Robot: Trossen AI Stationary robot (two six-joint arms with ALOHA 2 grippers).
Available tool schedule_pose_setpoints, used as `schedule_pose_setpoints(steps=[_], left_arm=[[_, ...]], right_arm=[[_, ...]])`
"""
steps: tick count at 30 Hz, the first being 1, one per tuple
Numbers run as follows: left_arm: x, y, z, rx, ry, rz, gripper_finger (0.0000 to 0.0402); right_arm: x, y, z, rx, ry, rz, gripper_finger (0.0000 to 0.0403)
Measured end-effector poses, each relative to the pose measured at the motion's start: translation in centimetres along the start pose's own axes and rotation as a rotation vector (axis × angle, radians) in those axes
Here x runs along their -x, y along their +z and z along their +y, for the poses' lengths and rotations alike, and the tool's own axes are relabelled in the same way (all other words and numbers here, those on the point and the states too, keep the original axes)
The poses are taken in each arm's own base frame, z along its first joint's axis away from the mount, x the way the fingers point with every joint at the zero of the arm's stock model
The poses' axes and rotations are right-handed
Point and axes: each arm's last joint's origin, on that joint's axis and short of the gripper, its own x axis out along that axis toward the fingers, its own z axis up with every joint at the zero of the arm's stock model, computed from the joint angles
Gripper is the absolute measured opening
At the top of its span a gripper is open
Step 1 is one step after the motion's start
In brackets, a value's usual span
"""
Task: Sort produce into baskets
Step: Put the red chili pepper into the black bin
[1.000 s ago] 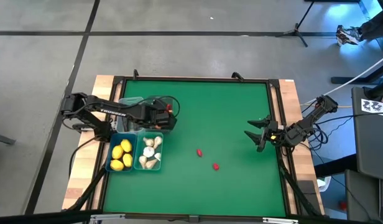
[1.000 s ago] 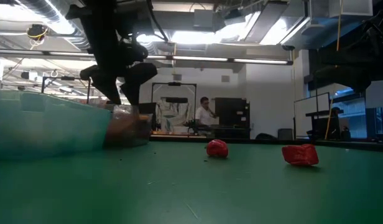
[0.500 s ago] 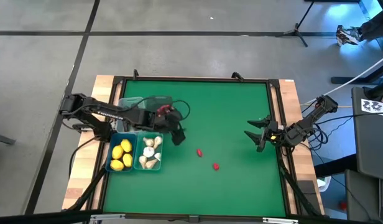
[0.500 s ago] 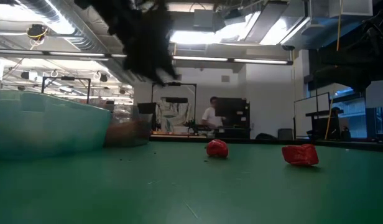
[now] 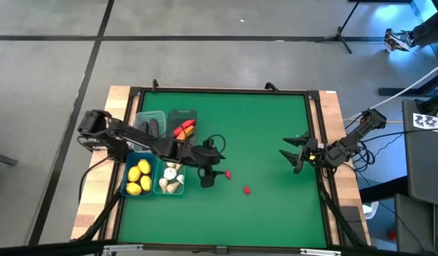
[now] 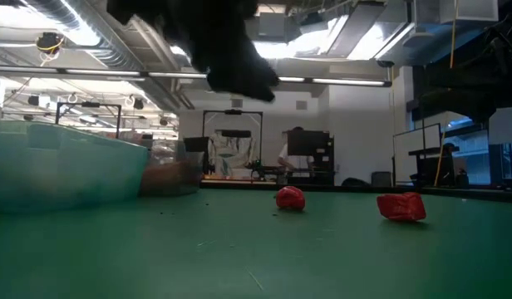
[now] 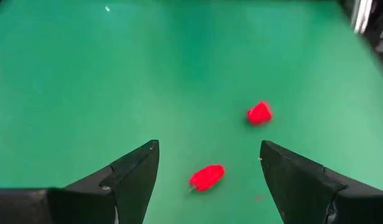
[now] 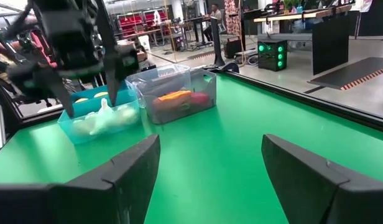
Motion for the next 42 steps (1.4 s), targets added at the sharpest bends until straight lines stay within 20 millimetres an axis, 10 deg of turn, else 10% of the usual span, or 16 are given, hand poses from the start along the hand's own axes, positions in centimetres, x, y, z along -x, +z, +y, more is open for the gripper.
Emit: schedule_pose_setpoints(steps=[14, 42], left_arm=[[-6.6, -4.1, -0.2, -0.177, -0.047, 0.053, 0.0276], [-9.9, -7.0, 1.0, -0.155, -0.148, 0.099, 0.0276]], right_arm=[[0.0, 0.0, 0.0, 0.005, 0.0, 0.001, 0.028], [0.0, 0.0, 0.0, 0.005, 0.0, 0.001, 0.028]])
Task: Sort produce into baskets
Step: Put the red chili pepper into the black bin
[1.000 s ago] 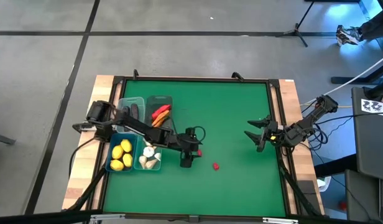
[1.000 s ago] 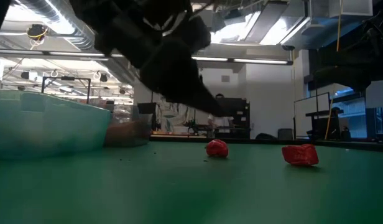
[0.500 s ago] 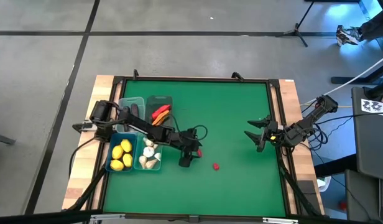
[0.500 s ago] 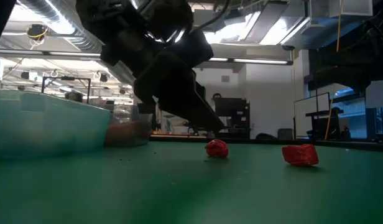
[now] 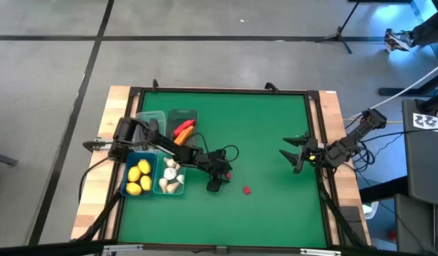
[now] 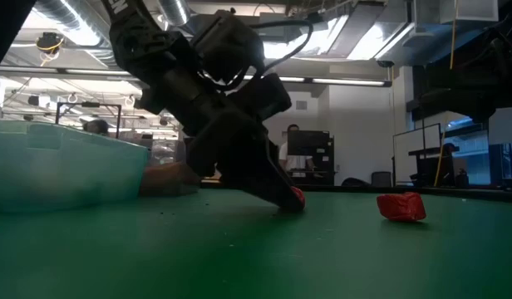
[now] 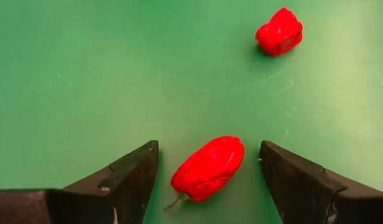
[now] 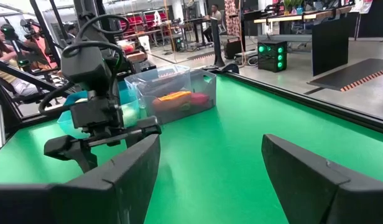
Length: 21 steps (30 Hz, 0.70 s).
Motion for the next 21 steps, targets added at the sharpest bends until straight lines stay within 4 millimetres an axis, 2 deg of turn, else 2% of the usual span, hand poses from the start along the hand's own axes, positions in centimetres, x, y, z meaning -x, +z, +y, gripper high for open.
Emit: schedule_pose_setpoints(steps=[5, 14, 21], left_arm=[[0.1, 0.09, 0.0, -0.001, 0.001, -0.004, 0.0269], [0.13, 0.1, 0.04, 0.022, 0.002, -0.002, 0.0192], [0.23, 0.2, 0.07, 0.075, 0.008, -0.006, 0.0157]], right_arm=[[0.0, 0.0, 0.0, 0.001, 0.0, 0.0, 0.028], [0.0, -0.01, 0.0, 0.001, 0.0, 0.0, 0.028], [0.0, 0.0, 0.0, 0.0, 0.0, 0.0, 0.028]])
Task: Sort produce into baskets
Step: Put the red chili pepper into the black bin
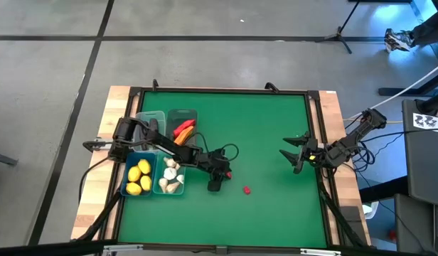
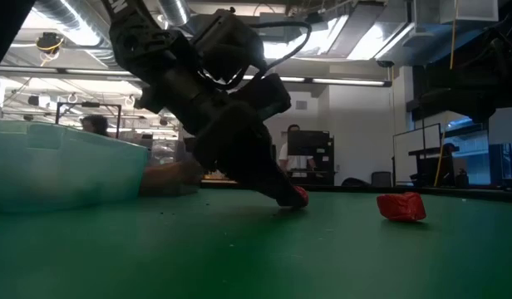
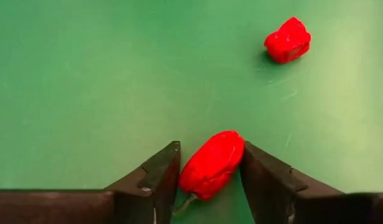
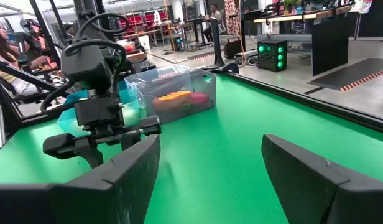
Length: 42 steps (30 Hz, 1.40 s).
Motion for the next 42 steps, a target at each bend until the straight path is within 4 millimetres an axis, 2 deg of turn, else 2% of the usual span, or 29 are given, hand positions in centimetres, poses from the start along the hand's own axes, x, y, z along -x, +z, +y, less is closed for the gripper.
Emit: schedule_pose_setpoints(steps=[5, 10, 19, 22, 27, 32, 37, 42], left_arm=[[0.5, 0.8, 0.0, 0.083, -0.003, -0.025, 0.0146], [2.4, 2.3, 0.0, 0.145, 0.003, -0.047, 0.0143], [9.8, 5.2, 0.3, 0.154, 0.18, -0.007, 0.0143], [11.0, 5.8, -0.2, 0.124, 0.168, -0.057, 0.0143], [10.4, 6.1, -1.1, 0.1, 0.134, -0.175, 0.0143], [7.8, 4.7, -1.1, 0.114, 0.141, -0.133, 0.015], [5.4, 3.1, -1.7, 0.132, 0.132, -0.077, 0.0197], [4.1, 2.7, -2.6, 0.119, 0.108, -0.118, 0.0253]], right_arm=[[0.0, 0.0, 0.0, 0.0, 0.0, 0.0, 0.028], [0.0, 0.0, 0.0, 0.0, 0.0, 0.0, 0.028], [0.0, 0.0, 0.0, 0.0, 0.0, 0.0, 0.028], [0.0, 0.0, 0.0, 0.0, 0.0, 0.0, 0.028], [0.0, 0.0, 0.0, 0.0, 0.0, 0.0, 0.028], [0.0, 0.0, 0.0, 0.0, 0.0, 0.0, 0.028], [0.0, 0.0, 0.0, 0.0, 0.0, 0.0, 0.028], [0.0, 0.0, 0.0, 0.0, 0.0, 0.0, 0.028]])
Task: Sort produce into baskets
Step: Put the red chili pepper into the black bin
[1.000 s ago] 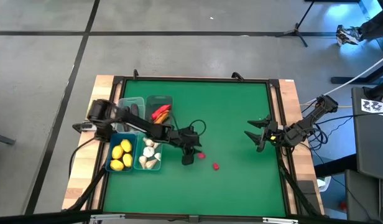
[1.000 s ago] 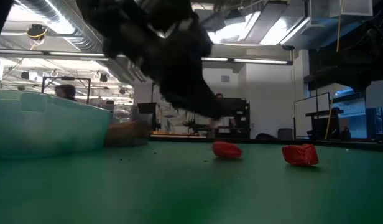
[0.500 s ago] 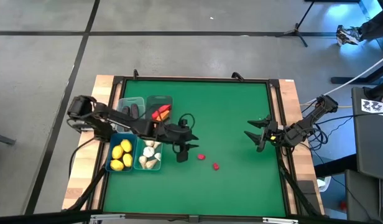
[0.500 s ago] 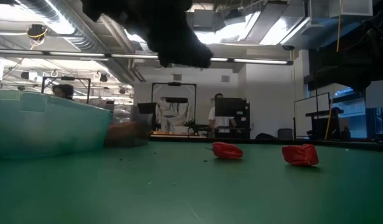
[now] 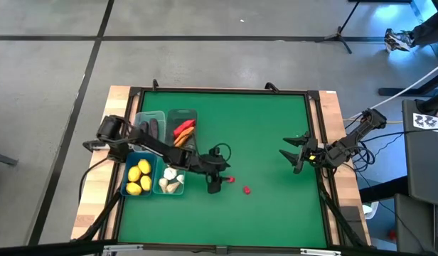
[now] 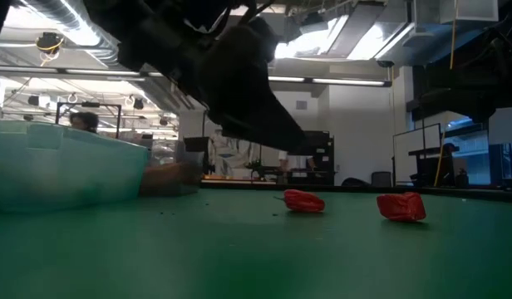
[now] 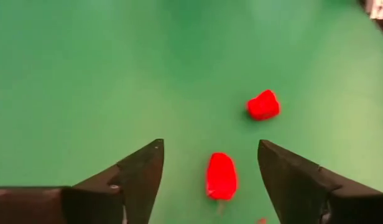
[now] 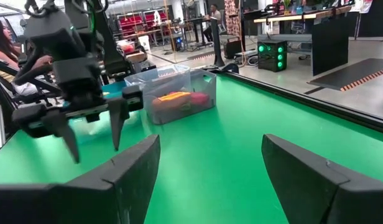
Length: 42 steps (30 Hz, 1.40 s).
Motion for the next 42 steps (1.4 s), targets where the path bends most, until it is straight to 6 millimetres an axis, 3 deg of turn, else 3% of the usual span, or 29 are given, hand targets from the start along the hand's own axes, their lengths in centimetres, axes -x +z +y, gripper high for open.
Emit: schedule_pose_setpoints(steps=[8, 20, 30, 42], left_arm=[[-1.6, -2.0, -1.7, -0.036, -0.035, 0.014, 0.0274], [-3.9, -4.0, -1.3, -0.023, -0.015, 0.003, 0.0271], [-4.1, -4.3, -1.2, 0.0, -0.009, 0.015, 0.0224], [-4.1, -4.3, -1.2, 0.001, 0.006, 0.009, 0.014]], right_arm=[[0.0, 0.0, 0.0, 0.0, 0.0, 0.0, 0.028], [0.0, 0.0, 0.0, 0.0, 0.0, 0.0, 0.028], [0.0, 0.0, 0.0, 0.0, 0.0, 0.0, 0.028], [0.0, 0.0, 0.0, 0.0, 0.0, 0.0, 0.028]])
